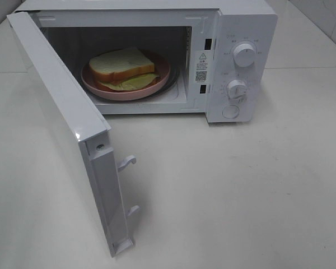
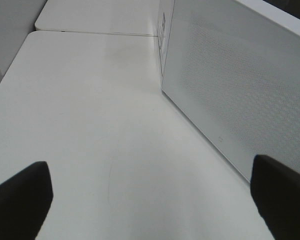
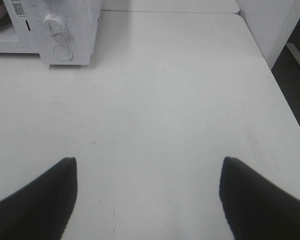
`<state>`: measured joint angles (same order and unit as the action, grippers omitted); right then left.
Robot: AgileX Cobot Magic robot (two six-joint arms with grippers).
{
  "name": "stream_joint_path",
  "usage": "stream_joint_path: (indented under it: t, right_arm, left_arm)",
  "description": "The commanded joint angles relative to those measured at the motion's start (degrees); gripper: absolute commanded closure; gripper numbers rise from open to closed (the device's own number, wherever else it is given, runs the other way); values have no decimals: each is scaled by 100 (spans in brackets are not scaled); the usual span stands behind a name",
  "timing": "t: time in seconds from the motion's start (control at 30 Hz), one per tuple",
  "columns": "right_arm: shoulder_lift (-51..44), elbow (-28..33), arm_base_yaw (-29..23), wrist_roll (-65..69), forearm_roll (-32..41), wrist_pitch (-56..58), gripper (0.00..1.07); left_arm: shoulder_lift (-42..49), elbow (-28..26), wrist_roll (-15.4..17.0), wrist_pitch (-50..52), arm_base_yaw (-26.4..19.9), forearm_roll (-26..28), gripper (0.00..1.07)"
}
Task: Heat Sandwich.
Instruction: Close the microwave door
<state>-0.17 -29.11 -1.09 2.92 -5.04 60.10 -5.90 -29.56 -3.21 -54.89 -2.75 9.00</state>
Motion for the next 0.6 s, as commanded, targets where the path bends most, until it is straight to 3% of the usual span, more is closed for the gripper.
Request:
stream_joint_path:
  t: [0.03, 0.3, 0.47, 0.5, 0.6]
  right_arm:
    - [-143, 23, 46, 17, 11, -46, 31]
    - [-143, 23, 46, 17, 11, -46, 31]
    - [-143, 23, 46, 17, 11, -46, 31]
    - [-143, 23, 46, 17, 11, -46, 31]
    - [-143, 23, 46, 17, 11, -46, 31]
  left_arm:
    - [-470, -46, -29, 470, 23, -11, 6]
    - [-1180, 103, -29, 1541, 23, -11, 29]
    - [-1650, 418, -29, 2246, 23, -11, 60]
    - [-1650, 418, -29, 2246, 23, -11, 60]
    - [-1954, 584, -29, 2550, 23, -11, 73]
